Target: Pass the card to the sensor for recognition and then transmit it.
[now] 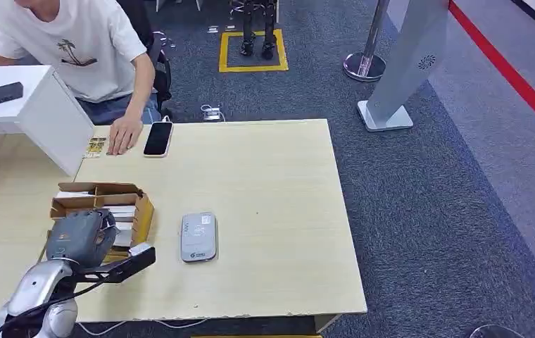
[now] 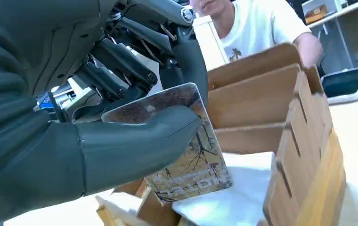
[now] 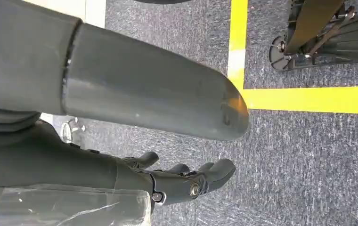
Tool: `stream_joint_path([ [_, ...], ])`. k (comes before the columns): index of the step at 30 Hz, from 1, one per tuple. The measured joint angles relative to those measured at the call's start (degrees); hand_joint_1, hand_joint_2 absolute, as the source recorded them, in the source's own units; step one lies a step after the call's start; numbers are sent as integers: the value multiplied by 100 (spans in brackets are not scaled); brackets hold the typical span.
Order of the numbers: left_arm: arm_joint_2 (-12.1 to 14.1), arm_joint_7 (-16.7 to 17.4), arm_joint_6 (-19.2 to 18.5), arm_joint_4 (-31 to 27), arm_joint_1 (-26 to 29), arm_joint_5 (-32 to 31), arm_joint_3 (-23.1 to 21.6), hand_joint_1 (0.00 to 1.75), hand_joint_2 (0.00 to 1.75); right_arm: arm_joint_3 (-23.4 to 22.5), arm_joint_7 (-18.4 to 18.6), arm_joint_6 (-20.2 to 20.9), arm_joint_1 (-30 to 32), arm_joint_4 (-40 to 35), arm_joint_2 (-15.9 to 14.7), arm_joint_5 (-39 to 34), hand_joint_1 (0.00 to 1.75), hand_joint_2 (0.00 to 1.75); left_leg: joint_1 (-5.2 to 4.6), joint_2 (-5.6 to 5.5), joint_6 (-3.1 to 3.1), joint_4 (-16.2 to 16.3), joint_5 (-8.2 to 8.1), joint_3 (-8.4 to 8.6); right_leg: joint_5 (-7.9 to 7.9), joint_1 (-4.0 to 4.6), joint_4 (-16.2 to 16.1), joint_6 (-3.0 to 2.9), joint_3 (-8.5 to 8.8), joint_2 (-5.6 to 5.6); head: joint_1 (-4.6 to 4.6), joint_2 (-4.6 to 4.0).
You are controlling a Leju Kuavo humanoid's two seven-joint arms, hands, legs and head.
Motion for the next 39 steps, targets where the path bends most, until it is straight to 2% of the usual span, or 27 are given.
stream_joint_path([
  [36,275,-59,-273,0,-345,321,0,175,175,0,-15,-2,0,0,0,-54,0,0,0,0,-2,0,2,0,0,0,1,0,0,0,0,0],
  [39,375,-72,-382,-6,-386,567,0,175,175,0,-26,-9,0,0,0,-113,0,0,1,0,-3,0,2,1,0,1,1,0,-1,1,0,0],
])
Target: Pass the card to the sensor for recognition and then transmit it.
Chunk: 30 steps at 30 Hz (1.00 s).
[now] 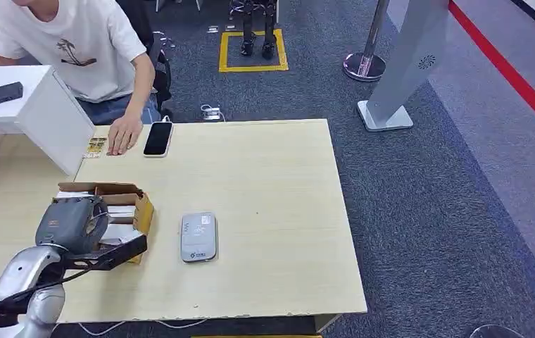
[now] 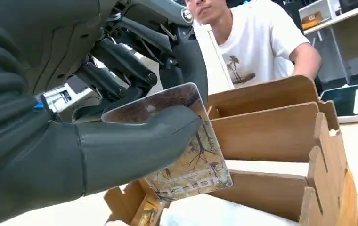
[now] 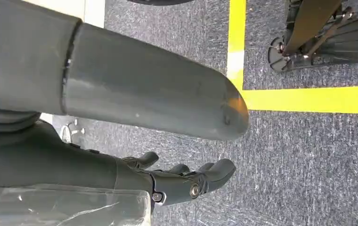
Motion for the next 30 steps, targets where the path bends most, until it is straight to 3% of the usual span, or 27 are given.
stream_joint_path([
  [7,509,113,-230,-122,-498,329,0,175,175,0,-26,-2,2,-2,0,-110,0,0,3,-1,-5,-1,5,-2,2,2,3,-2,-1,-1,0,0],
  [11,547,317,-127,-125,-764,-168,24,175,175,0,15,-2,0,-13,0,-44,0,0,2,-2,-5,1,5,-1,3,1,3,-2,-2,-1,0,0],
  [16,319,352,63,-63,-1253,-878,149,175,175,0,28,0,-9,-20,2,94,0,0,1,-6,-3,2,6,-5,4,1,3,-1,-1,-5,0,0],
  [22,7,72,-22,-26,-1740,-817,415,175,175,0,59,0,-9,-24,2,120,0,0,2,-4,-3,2,6,-4,4,2,3,-1,-2,-2,0,0],
  [30,-284,177,-15,173,-2015,-1002,490,175,175,0,74,9,-10,-26,7,256,0,0,1,-3,-3,2,6,-4,4,1,3,-1,-2,-1,0,0],
])
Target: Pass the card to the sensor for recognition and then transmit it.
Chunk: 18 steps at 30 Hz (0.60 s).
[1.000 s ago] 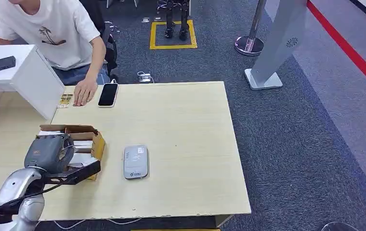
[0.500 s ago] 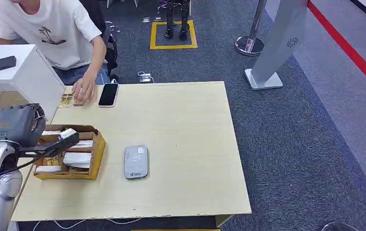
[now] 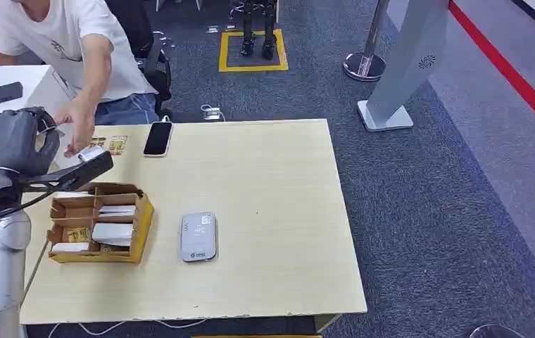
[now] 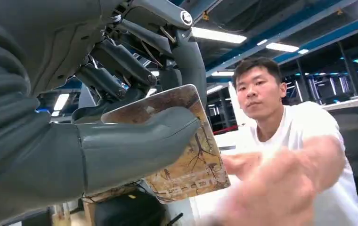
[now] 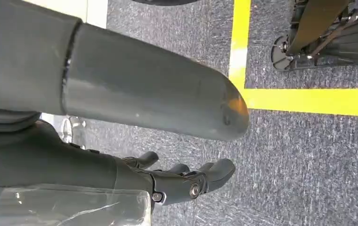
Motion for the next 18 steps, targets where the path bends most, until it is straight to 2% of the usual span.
stream_joint_path([
  [7,-149,0,28,144,-85,-9,11,175,175,0,-4,0,-1,-2,0,72,0,0,0,-2,0,0,0,0,0,0,0,0,-1,-1,0,0],
  [13,-386,-105,96,570,-354,-109,11,175,175,0,7,-2,-27,-2,0,116,0,0,0,-2,0,1,1,0,2,0,0,2,0,-2,2,0],
  [14,-424,-105,103,620,-388,-111,11,68,175,0,7,-2,-27,-2,0,114,0,0,0,-1,0,1,1,0,2,0,0,1,0,-1,0,0],
  [15,-459,-107,105,656,-416,-116,11,0,175,0,7,-2,-27,-2,0,109,0,0,0,-1,0,1,1,1,2,0,0,1,0,0,0,0],
  [16,-485,-113,105,697,-445,-120,11,0,0,0,4,-2,-27,-2,0,100,0,0,0,-1,0,1,1,1,2,0,0,2,0,0,0,0],
  [18,-529,-136,138,761,-490,-120,11,0,0,0,2,-2,-29,-2,0,94,0,0,0,-1,0,1,1,1,2,0,0,2,-1,1,0,2],
])
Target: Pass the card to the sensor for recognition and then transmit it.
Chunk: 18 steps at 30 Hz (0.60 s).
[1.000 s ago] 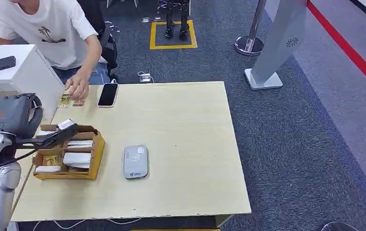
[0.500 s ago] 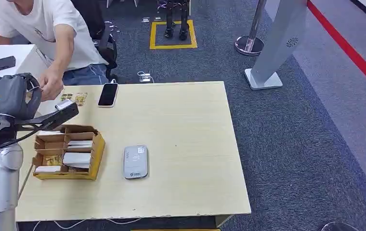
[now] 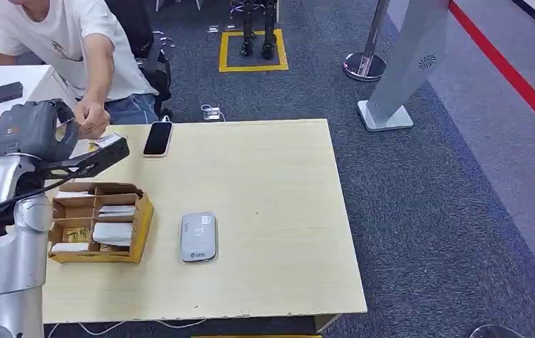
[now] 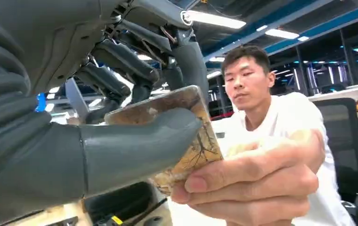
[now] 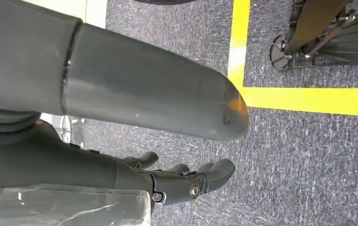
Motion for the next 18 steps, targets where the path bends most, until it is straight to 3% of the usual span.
stream_joint_path([
  [18,-260,31,144,120,-169,-87,0,0,0,0,0,2,5,0,0,-68,0,0,0,2,0,0,0,0,0,0,0,0,-1,2,0,-2],
])
